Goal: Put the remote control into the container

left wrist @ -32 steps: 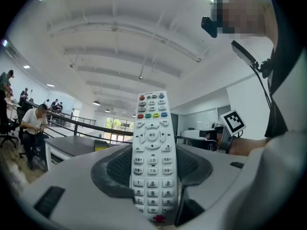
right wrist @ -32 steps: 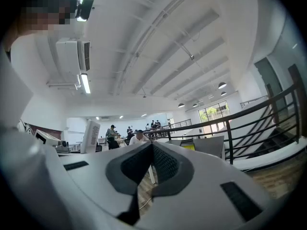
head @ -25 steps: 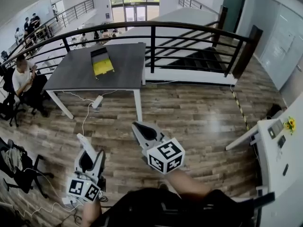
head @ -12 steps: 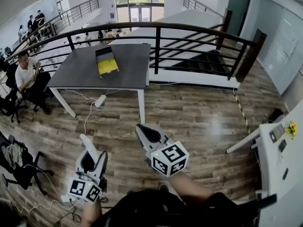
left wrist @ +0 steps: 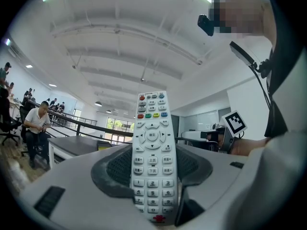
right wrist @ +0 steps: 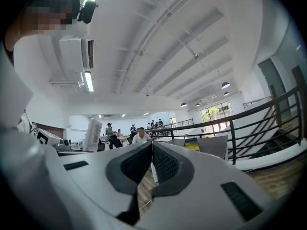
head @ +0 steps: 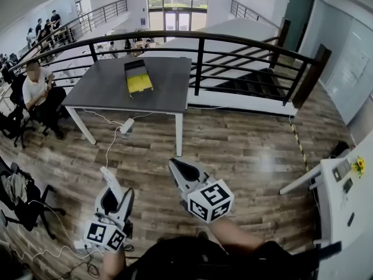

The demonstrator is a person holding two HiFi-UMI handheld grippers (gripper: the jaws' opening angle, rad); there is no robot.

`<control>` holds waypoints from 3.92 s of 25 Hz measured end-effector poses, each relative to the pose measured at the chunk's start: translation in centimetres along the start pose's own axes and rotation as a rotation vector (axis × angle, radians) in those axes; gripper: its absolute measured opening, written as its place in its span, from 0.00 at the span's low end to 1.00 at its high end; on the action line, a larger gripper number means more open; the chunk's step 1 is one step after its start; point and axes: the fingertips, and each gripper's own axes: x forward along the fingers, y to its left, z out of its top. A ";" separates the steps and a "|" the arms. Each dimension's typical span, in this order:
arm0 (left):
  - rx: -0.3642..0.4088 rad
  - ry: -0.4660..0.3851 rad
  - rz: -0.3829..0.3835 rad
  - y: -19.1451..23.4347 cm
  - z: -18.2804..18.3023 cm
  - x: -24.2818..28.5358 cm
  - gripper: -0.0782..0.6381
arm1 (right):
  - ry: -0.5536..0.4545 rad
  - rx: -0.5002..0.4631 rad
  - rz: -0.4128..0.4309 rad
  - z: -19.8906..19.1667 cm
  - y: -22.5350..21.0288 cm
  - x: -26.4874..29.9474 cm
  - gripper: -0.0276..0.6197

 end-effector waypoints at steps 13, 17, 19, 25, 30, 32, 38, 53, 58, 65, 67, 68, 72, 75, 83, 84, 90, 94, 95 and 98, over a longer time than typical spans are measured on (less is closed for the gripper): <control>-0.010 -0.020 0.015 4.6 0.8 -3.5 0.45 | 0.022 -0.003 -0.010 -1.6 4.2 3.2 0.05; -0.001 -0.030 0.028 6.6 1.2 -5.0 0.45 | 0.025 -0.017 -0.010 -2.2 6.0 4.6 0.05; -0.003 -0.022 0.022 7.6 0.9 -5.6 0.45 | 0.033 -0.012 -0.015 -2.7 6.7 5.2 0.05; -0.010 -0.021 0.018 9.8 0.6 -6.8 0.45 | 0.043 -0.036 -0.032 -3.4 8.3 6.7 0.05; -0.015 -0.022 0.046 11.3 0.6 -6.4 0.45 | 0.065 -0.058 -0.035 -3.7 7.8 8.4 0.05; -0.012 -0.014 0.053 11.9 0.5 -6.0 0.45 | 0.063 -0.084 -0.009 -3.7 7.8 9.4 0.05; 0.027 0.001 0.091 14.7 1.7 -4.3 0.45 | 0.039 -0.092 0.005 -2.7 5.7 14.0 0.05; 0.065 0.005 0.146 20.2 4.6 9.3 0.45 | -0.048 -0.081 0.096 2.2 -4.7 24.9 0.05; 0.058 0.035 0.151 20.5 3.8 12.9 0.45 | -0.062 -0.071 0.114 2.8 -7.6 26.5 0.05; 0.033 0.041 0.144 20.7 3.9 17.9 0.45 | -0.005 -0.064 0.153 2.6 -11.6 28.0 0.05; 0.040 0.042 0.141 20.5 3.8 19.1 0.45 | -0.007 -0.072 0.142 2.6 -13.1 28.0 0.05; 0.045 0.047 0.142 20.4 3.7 19.6 0.45 | -0.004 -0.071 0.142 2.5 -13.8 28.1 0.05; 0.040 0.071 0.146 20.7 3.2 21.4 0.45 | 0.014 -0.023 0.163 2.2 -14.8 28.8 0.05; 0.046 0.077 0.134 20.8 3.3 22.7 0.45 | 0.008 -0.023 0.181 2.1 -14.8 29.2 0.05; 0.047 0.048 0.106 23.2 3.6 24.6 0.45 | 0.031 -0.017 0.149 1.5 -15.5 31.4 0.05; 0.044 0.042 0.100 23.9 3.7 24.9 0.45 | 0.029 -0.025 0.139 1.6 -15.6 31.9 0.05; 0.038 0.030 0.080 29.2 4.7 25.2 0.45 | 0.004 -0.034 0.087 2.5 -14.5 37.0 0.05; 0.036 0.004 0.079 33.5 6.4 25.1 0.45 | 0.005 -0.054 0.086 2.8 -13.3 40.7 0.05; 0.034 0.004 0.080 34.6 6.6 25.1 0.45 | 0.007 -0.058 0.083 2.9 -12.9 41.7 0.05; 0.031 0.008 0.073 37.8 6.9 25.0 0.45 | -0.003 -0.067 0.051 2.8 -12.1 44.2 0.05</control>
